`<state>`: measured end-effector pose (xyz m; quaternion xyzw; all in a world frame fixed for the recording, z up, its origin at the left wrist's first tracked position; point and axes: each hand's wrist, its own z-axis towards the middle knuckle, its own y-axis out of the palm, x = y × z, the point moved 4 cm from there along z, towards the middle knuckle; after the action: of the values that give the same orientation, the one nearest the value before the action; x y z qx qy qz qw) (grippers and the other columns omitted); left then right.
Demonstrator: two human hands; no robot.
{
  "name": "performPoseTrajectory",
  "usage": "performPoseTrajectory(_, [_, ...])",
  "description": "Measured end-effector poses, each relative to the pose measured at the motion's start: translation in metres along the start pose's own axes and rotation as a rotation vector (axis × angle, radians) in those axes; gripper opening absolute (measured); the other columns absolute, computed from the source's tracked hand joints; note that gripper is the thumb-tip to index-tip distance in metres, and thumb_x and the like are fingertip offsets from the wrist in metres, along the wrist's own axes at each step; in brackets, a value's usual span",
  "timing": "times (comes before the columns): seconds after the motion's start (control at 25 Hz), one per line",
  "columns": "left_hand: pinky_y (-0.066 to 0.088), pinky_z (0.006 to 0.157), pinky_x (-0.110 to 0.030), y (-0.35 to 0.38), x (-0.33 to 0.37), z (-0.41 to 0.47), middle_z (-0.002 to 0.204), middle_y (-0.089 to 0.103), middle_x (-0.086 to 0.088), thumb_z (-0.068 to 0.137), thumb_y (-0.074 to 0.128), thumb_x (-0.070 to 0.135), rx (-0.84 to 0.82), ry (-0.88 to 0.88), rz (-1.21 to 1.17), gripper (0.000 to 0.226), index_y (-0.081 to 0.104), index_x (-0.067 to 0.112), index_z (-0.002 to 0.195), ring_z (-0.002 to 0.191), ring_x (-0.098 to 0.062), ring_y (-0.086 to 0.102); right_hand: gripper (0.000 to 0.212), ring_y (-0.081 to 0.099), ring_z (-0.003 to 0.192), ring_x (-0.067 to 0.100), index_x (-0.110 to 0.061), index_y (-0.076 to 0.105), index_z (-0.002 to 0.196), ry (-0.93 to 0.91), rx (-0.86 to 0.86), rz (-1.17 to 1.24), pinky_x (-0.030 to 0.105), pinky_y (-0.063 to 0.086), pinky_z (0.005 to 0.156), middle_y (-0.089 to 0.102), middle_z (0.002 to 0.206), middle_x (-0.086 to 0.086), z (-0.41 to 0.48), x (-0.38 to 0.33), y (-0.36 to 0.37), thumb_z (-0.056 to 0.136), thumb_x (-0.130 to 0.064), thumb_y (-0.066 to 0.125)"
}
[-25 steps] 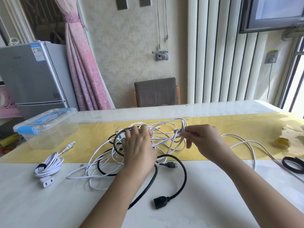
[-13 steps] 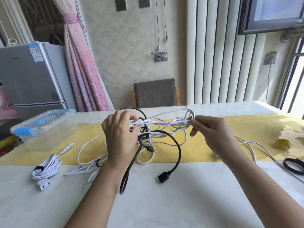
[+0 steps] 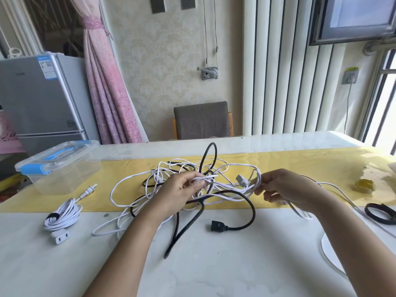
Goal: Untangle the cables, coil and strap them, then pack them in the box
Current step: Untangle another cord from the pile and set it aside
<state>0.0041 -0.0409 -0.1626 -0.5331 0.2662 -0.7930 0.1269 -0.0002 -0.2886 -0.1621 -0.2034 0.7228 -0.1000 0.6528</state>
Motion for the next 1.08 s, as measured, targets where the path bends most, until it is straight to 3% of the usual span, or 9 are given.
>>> performPoseTrajectory(0.2, [0.042,0.086,-0.029,0.000,0.009,-0.002,0.075,0.062,0.012,0.080,0.058,0.053,-0.028,-0.024,-0.077,0.040,0.068,0.020,0.060,0.077,-0.001,0.058,0.016,0.019,0.047,0.010,-0.004,0.071,0.084,-0.042,-0.198,0.001,0.016,0.021,0.045,0.027,0.053,-0.005,-0.008,-0.002,-0.001,0.092,-0.006,0.057])
performPoseTrajectory(0.36, [0.037,0.058,-0.031,-0.004,0.001,-0.005,0.053,0.047,-0.004,0.071,0.072,0.054,0.051,-0.185,-0.034,0.054,0.052,0.008,0.050,0.050,-0.016,0.043,0.030,0.016,0.049,0.012,-0.019,0.068,0.063,-0.116,-0.287,-0.139,0.019,0.016,0.046,0.021,0.052,-0.006,-0.017,-0.013,0.017,0.092,-0.015,0.061])
performPoseTrajectory(0.52, [0.021,0.038,-0.016,-0.010,0.002,-0.011,0.041,0.042,0.003,0.077,0.070,0.033,0.073,-0.501,-0.479,0.036,0.051,0.012,0.055,0.033,-0.010,0.034,0.022,0.023,0.047,0.009,-0.005,0.068,0.080,-0.214,-0.102,0.111,0.016,0.023,0.044,0.028,0.055,-0.005,-0.011,-0.023,0.024,0.095,-0.012,0.054])
performPoseTrajectory(0.6, [0.026,0.036,-0.015,-0.021,0.004,-0.011,0.046,0.042,0.007,0.077,0.068,0.033,0.062,-0.463,-0.629,0.032,0.053,0.019,0.052,0.037,-0.006,0.033,0.022,0.022,0.047,0.009,-0.001,0.065,0.083,-0.265,0.072,0.227,0.016,0.021,0.043,0.027,0.057,-0.004,-0.009,-0.027,0.010,0.096,-0.012,0.052])
performPoseTrajectory(0.68, [0.034,0.051,-0.019,-0.033,0.008,-0.006,0.059,0.050,0.004,0.070,0.076,0.016,0.150,-0.220,-0.431,0.025,0.059,0.020,0.051,0.052,-0.012,0.045,0.022,0.020,0.048,0.010,-0.006,0.065,0.080,-0.332,0.246,0.285,0.017,0.020,0.043,0.027,0.055,-0.006,-0.013,-0.031,-0.009,0.096,-0.014,0.053])
performPoseTrajectory(0.8, [0.035,0.071,-0.028,-0.053,0.016,-0.005,0.083,0.055,-0.008,0.066,0.059,-0.011,0.776,0.171,0.443,0.023,0.061,0.012,0.064,0.081,-0.027,0.054,0.022,0.022,0.053,0.019,-0.014,0.068,0.080,-0.448,0.437,0.227,0.027,0.021,0.049,0.027,0.053,-0.004,-0.021,-0.037,-0.019,0.096,-0.019,0.054])
performPoseTrajectory(0.88, [0.034,0.077,-0.033,-0.056,0.020,-0.007,0.091,0.057,-0.012,0.062,0.055,-0.013,0.965,0.284,0.588,0.022,0.062,0.005,0.072,0.087,-0.025,0.050,0.021,0.024,0.058,0.023,-0.017,0.069,0.080,-0.477,0.479,0.196,0.033,0.022,0.056,0.029,0.054,-0.001,-0.023,-0.039,-0.016,0.095,-0.021,0.055])
performPoseTrajectory(0.96, [0.038,0.075,-0.029,-0.051,0.013,-0.007,0.093,0.056,-0.008,0.066,0.059,-0.018,0.882,0.227,0.463,0.030,0.060,0.008,0.082,0.077,-0.015,0.055,0.022,0.027,0.059,0.023,-0.018,0.070,0.078,-0.420,0.456,0.134,0.034,0.024,0.058,0.033,0.047,-0.007,-0.022,-0.037,-0.018,0.094,-0.021,0.056])
performPoseTrajectory(1.08, [0.048,0.057,-0.015,-0.037,-0.003,-0.004,0.083,0.067,-0.004,0.079,0.067,-0.008,0.616,-0.084,-0.043,0.021,0.058,0.010,0.085,0.055,-0.001,0.062,0.024,0.040,0.058,0.024,-0.022,0.069,0.072,-0.292,0.413,-0.145,0.031,0.030,0.056,0.050,0.048,-0.011,-0.020,-0.030,-0.025,0.093,-0.018,0.057])
